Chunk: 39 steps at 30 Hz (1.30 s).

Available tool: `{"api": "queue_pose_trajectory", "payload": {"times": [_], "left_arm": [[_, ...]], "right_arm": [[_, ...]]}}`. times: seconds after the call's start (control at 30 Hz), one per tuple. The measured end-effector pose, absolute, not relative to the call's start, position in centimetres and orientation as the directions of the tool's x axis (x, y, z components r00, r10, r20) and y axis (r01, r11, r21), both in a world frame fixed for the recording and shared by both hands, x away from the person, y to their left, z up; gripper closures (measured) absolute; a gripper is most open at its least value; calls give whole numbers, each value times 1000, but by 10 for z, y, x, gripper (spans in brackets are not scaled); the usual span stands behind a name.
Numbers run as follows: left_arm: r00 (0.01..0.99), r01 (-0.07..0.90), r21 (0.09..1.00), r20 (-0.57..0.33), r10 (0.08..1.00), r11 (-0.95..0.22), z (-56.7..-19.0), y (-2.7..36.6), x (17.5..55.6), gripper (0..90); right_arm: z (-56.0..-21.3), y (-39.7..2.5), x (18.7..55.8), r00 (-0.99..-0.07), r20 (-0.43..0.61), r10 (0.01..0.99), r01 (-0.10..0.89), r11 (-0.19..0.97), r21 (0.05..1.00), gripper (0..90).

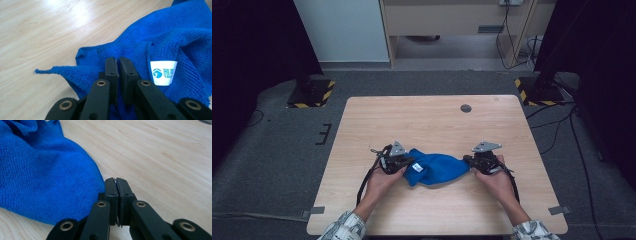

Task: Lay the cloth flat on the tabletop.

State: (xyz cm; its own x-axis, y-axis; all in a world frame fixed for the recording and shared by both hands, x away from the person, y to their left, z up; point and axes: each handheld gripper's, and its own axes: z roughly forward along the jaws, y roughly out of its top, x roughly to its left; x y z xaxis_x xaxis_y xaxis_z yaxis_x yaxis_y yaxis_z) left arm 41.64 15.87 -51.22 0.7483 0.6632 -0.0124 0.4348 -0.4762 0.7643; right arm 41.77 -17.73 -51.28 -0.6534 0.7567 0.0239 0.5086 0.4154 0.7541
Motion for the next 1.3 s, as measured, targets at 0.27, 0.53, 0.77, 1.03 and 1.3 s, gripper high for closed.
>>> {"api": "queue_pose_trajectory", "payload": {"times": [0.27,0.53,0.77,1.03,1.3], "left_arm": [[741,436,759,2,671,-484,-512,165,418,848],[738,437,764,-2,675,-475,-511,170,418,831],[712,412,809,1,702,-419,-500,174,410,715],[703,376,848,2,712,-373,-482,165,402,599],[732,349,831,47,680,-433,-485,140,400,448]], "right_arm": [[-511,-172,408,-654,31,756,509,409,757,884],[-512,-174,409,-651,42,758,515,400,758,881],[-511,-175,409,-648,41,760,512,396,762,870],[-510,-174,409,-648,35,761,511,401,760,867],[-509,-172,408,-655,32,755,500,401,767,866]]}}
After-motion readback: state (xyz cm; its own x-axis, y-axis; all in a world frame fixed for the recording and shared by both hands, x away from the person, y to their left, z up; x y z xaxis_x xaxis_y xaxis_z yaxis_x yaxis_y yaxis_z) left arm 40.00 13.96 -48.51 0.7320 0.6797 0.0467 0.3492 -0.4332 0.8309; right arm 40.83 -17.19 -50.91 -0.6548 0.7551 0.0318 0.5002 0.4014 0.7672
